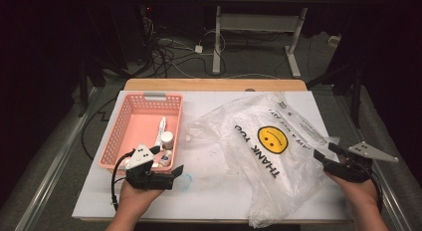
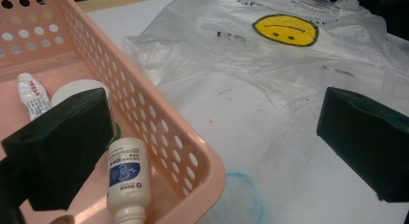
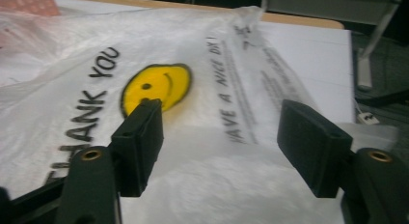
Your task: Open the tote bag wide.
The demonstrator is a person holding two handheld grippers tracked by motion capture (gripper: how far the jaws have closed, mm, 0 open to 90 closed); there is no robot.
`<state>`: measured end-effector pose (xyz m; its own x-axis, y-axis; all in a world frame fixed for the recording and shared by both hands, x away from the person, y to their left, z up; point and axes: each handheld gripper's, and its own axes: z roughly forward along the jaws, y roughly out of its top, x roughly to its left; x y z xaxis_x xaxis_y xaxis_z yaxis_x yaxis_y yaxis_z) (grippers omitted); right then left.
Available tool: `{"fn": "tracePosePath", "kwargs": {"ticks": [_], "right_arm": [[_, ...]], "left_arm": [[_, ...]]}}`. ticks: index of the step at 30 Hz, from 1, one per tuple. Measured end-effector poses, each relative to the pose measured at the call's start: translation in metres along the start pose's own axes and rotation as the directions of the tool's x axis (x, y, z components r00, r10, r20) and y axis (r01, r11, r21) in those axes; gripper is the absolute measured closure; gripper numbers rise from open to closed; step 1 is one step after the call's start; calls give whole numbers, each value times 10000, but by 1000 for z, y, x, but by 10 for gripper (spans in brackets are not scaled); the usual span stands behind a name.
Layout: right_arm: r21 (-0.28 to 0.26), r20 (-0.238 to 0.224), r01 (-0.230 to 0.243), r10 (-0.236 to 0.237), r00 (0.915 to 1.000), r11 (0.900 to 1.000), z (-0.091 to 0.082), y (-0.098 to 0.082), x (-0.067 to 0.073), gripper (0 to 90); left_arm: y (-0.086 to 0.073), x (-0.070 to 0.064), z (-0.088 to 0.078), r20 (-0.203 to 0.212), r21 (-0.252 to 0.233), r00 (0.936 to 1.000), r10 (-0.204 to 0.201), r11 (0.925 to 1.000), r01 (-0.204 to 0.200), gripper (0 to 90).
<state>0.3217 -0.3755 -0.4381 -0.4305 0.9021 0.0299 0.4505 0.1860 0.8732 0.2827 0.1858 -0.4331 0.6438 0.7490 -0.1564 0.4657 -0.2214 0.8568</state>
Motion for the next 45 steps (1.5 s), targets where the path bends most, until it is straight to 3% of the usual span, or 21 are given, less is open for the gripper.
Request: {"fn": "tracePosePath", "kwargs": {"ticks": [8,15,19,22,25,29,32,37,43,45], "right_arm": [[57,-592,415,-411,9974,9991,26,14,36,164],[75,-971,759,-748,9925,9971,42,26,57,101],[160,-1075,833,-811,9909,9964,53,32,70,0],[178,-1028,930,-907,9906,9955,56,33,73,0],[188,-1041,973,-948,9900,9951,60,35,78,0],[70,-1120,1087,-1072,9879,9941,63,40,86,0],[35,-1336,1273,-1257,9830,9919,65,43,93,0],[-145,-1480,1406,-1412,9789,9900,66,55,101,0],[-49,-1810,1497,-1481,9723,9887,75,63,113,1],[106,-1904,1474,-1427,9713,9890,80,61,117,1]], "left_arm": [[3,3,-6,25,10,9999,156,9999,-156,0],[1,7,-7,42,75,9998,196,9998,-196,0],[0,8,-8,-27,70,9999,144,9999,-143,0],[0,9,-8,271,155,9996,25,9999,-29,0],[1,8,-8,301,145,9995,23,9999,-27,0],[0,7,-7,125,69,9999,58,10000,-58,0],[8,11,-6,-46,5,10000,-80,10000,80,0],[22,10,0,-181,349,9998,-22,9994,29,0],[15,2,11,-66,61,10000,9,10000,-8,0],[16,0,11,69,186,9998,182,9997,-184,0]]}}
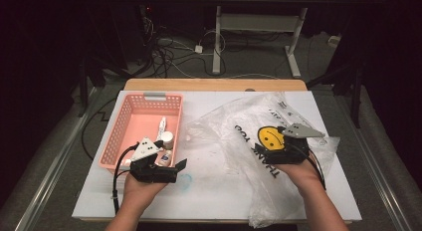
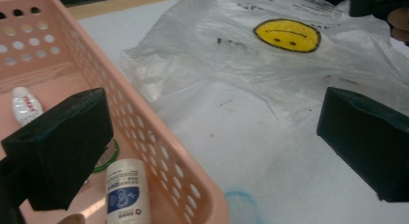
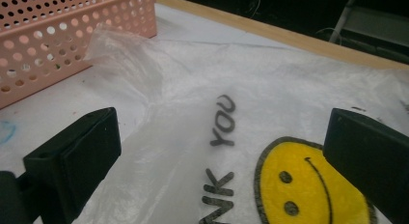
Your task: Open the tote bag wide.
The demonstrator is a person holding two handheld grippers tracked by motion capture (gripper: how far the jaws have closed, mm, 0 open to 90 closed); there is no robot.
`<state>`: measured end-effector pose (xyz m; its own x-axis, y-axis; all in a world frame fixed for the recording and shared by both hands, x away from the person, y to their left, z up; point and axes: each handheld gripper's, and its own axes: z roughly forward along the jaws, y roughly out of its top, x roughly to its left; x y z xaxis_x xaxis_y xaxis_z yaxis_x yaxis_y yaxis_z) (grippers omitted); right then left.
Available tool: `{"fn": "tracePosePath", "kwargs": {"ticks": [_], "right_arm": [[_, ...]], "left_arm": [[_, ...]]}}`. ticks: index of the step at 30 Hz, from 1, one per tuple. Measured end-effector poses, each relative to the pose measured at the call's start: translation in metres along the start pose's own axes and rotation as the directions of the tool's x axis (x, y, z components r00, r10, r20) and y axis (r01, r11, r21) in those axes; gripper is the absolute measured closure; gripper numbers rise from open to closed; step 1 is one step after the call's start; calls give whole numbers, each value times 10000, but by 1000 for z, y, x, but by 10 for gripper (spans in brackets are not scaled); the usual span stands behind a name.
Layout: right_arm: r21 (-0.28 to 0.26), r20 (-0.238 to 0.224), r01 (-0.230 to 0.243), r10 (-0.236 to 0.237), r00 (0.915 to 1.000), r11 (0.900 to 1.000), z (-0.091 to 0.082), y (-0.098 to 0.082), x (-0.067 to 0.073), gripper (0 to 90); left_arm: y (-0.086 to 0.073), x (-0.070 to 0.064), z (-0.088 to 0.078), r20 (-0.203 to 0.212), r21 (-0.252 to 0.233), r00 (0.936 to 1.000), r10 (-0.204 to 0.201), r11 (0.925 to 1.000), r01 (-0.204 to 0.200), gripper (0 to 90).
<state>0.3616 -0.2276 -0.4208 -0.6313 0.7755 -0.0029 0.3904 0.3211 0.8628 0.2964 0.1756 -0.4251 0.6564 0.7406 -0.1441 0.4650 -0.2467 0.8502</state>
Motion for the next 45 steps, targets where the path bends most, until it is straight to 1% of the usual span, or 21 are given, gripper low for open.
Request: {"fn": "tracePosePath", "kwargs": {"ticks": [1,2,4,6,7,8,9,13,17,22,23,24,27,31,32,35,36,37,39,42,45], "right_arm": [[22,-54,38,-37,10000,10000,3,-2,2,8],[57,-119,90,-89,9999,9999,6,-3,4,24],[402,-277,341,-330,9991,9986,11,-5,7,48],[512,-504,187,-162,9986,9985,13,-7,9,94],[723,-693,283,-233,9973,9970,17,-9,11,102],[723,-693,283,-233,9973,9970,17,-9,11,102],[869,-919,336,-256,9954,9956,19,-10,14,112],[945,-1183,572,-458,9919,9939,20,-10,23,132],[1119,-1650,795,-604,9844,9905,24,-10,34,199],[1693,-2051,1394,-1035,9733,9757,32,-18,47,318],[1826,-2099,1556,-1161,9708,9708,35,-20,49,345],[2173,-2021,1756,-1318,9705,9602,41,-23,50,377],[2305,-2158,1701,-1201,9690,9581,44,-26,48,409],[2558,-2201,1765,-1205,9680,9505,48,-31,46,479],[2558,-2201,1765,-1205,9680,9505,48,-31,46,479],[2738,-2195,1627,-1031,9701,9479,52,-35,44,564],[2738,-2195,1627,-1031,9701,9479,52,-35,44,564],[2678,-2286,1584,-970,9687,9503,52,-36,42,604],[2625,-2312,1599,-989,9679,9516,52,-36,41,630],[2553,-2267,1520,-937,9694,9548,50,-36,39,705],[2507,-2208,1541,-985,9703,9557,50,-36,38,749]], "left_arm": [[0,-1,-2,-123,-10,9999,111,9999,-111,0],[-1,-1,-5,-111,-162,9999,16,9999,-17,0],[-4,1,-9,31,-308,9996,-287,9991,288,0],[-8,2,-10,21,-225,9995,-315,9992,316,0],[-10,3,-11,-12,-172,9995,-324,9993,324,0],[-11,3,-11,-37,-154,9994,-355,9993,354,0],[-12,3,-11,-21,-146,9993,-374,9992,374,0],[-13,0,-11,-78,-105,9997,-246,9996,245,0],[-14,-3,-11,-20,-71,9999,-167,9998,167,0],[-15,-2,-11,8,-33,9998,-183,9998,183,0],[-16,-1,-10,21,-28,9998,-202,9998,202,0],[-16,-1,-10,35,-5,9998,-206,9998,206,0],[-17,0,-9,52,53,9997,-234,9997,233,0],[-17,2,-10,43,45,9996,-268,9996,268,0],[-17,2,-10,43,49,9996,-271,9996,271,0],[-17,1,-9,67,85,9997,-238,9997,237,0],[-17,0,-9,88,79,9997,-234,9997,234,0],[-17,0,-9,109,78,9997,-229,9997,228,0],[-17,-1,-9,135,76,9997,-228,9997,227,0],[-17,-1,-9,148,69,9996,-222,9997,221,0],[-17,-1,-8,148,77,9997,-219,9997,217,0]]}}
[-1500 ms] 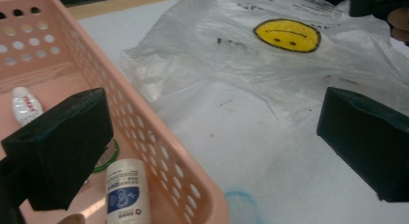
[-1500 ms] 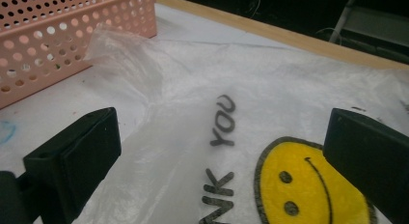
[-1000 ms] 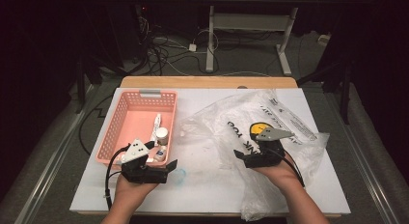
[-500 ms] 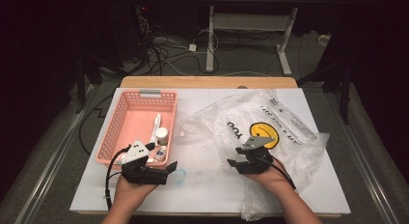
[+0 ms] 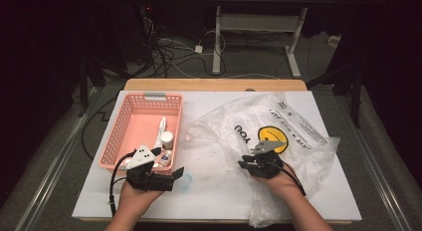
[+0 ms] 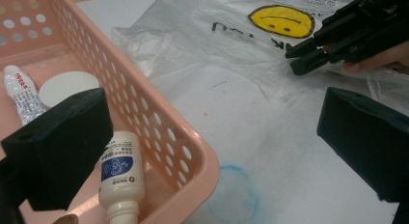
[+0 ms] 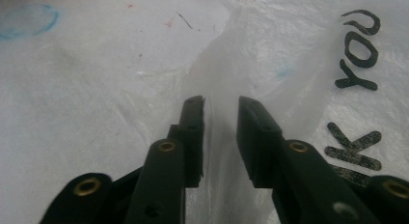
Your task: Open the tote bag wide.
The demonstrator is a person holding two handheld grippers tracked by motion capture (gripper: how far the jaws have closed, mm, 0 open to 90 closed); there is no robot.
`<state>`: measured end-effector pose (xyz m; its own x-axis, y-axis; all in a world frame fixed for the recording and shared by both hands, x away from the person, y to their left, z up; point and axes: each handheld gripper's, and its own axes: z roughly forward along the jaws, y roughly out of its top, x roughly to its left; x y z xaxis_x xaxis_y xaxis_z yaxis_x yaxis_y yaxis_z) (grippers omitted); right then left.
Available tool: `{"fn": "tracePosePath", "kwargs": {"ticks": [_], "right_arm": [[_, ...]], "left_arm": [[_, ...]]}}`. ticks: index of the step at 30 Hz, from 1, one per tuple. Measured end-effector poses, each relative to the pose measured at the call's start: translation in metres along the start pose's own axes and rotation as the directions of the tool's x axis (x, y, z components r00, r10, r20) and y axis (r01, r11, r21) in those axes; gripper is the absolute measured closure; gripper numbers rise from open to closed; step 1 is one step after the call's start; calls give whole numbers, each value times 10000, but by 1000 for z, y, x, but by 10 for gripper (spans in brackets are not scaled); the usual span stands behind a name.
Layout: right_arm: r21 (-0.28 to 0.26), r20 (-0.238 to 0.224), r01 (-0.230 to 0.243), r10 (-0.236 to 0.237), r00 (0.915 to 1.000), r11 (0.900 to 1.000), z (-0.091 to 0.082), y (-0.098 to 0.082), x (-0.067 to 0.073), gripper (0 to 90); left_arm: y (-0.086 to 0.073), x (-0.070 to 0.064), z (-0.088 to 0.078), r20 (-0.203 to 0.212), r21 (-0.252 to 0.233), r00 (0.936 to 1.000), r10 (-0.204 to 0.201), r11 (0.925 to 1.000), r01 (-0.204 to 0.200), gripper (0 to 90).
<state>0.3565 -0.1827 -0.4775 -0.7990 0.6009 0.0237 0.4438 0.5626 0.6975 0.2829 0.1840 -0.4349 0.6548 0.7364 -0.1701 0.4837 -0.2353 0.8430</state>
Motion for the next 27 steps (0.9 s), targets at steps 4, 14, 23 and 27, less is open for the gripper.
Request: {"fn": "tracePosePath", "kwargs": {"ticks": [4,14,23,27], "right_arm": [[99,102,69,-70,9999,9999,2,-1,0,815],[-162,301,47,-42,9995,9999,0,-2,-3,900],[-1346,352,-341,392,9986,9903,-16,1,-9,900],[-1881,303,-572,640,9975,9805,-25,2,-13,900]], "left_arm": [[0,-1,0,9,10,10000,3,10000,-3,0],[0,0,1,19,34,10000,9,10000,-10,0],[-1,1,0,-48,49,10000,-25,10000,26,0],[-1,2,0,-100,81,9999,-26,10000,27,0]]}}
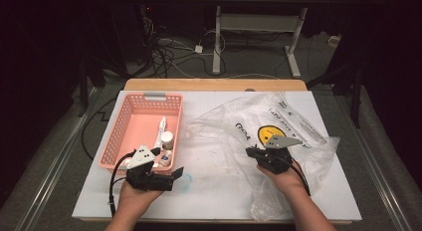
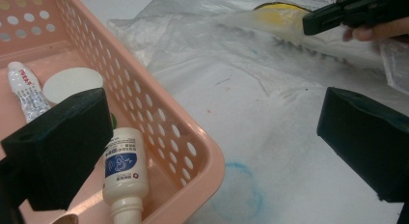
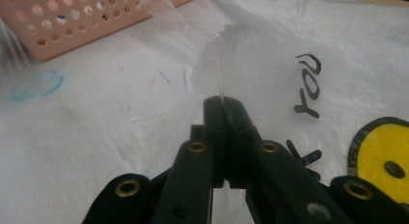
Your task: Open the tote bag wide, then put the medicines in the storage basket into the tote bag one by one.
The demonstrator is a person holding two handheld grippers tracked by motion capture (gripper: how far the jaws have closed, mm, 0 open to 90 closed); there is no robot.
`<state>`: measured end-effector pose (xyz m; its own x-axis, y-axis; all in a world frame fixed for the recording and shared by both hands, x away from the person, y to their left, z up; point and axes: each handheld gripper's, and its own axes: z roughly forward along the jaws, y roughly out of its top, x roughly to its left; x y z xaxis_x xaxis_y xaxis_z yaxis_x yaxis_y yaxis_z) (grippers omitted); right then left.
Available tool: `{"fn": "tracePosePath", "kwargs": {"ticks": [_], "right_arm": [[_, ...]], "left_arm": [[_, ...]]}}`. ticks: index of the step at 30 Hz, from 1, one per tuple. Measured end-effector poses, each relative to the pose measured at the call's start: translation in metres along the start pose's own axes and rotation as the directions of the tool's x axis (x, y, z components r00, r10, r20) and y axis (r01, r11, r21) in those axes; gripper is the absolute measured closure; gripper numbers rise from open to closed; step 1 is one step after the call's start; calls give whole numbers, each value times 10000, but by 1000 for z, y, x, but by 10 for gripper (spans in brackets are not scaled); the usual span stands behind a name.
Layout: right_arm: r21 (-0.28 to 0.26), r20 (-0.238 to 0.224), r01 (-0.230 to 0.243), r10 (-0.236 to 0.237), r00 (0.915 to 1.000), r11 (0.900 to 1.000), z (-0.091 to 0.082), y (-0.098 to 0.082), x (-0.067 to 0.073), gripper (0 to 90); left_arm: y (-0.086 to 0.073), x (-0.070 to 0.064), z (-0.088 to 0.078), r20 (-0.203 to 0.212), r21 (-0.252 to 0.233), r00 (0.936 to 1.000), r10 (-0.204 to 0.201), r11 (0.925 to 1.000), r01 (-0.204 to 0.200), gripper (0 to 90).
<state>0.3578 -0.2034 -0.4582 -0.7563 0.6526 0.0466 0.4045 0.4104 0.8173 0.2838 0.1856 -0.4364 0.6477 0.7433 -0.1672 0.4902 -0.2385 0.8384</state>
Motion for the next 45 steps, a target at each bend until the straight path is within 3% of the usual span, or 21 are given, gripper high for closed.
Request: {"fn": "tracePosePath", "kwargs": {"ticks": [10,12,21,27,38,45], "right_arm": [[-1140,237,-10,38,9997,9935,-20,13,-6,900],[-1506,336,-30,81,9994,9886,-27,18,-7,900],[-2249,534,45,77,9985,9744,-43,26,-10,900],[-2603,670,238,-65,9977,9652,-50,31,-8,900],[-2767,686,269,-82,9976,9606,-53,32,-7,900],[-2823,737,213,-4,9973,9591,-51,33,-8,900]], "left_arm": [[0,2,0,2,-23,10000,-58,10000,58,0],[0,1,0,8,-3,10000,-36,10000,36,0],[0,0,1,-3,-8,10000,-78,10000,78,0],[0,-2,3,28,-12,10000,-80,10000,80,0],[2,2,-1,156,-142,9991,-403,9991,405,0],[26,23,-9,-240,-411,9976,-655,9971,645,0]]}}
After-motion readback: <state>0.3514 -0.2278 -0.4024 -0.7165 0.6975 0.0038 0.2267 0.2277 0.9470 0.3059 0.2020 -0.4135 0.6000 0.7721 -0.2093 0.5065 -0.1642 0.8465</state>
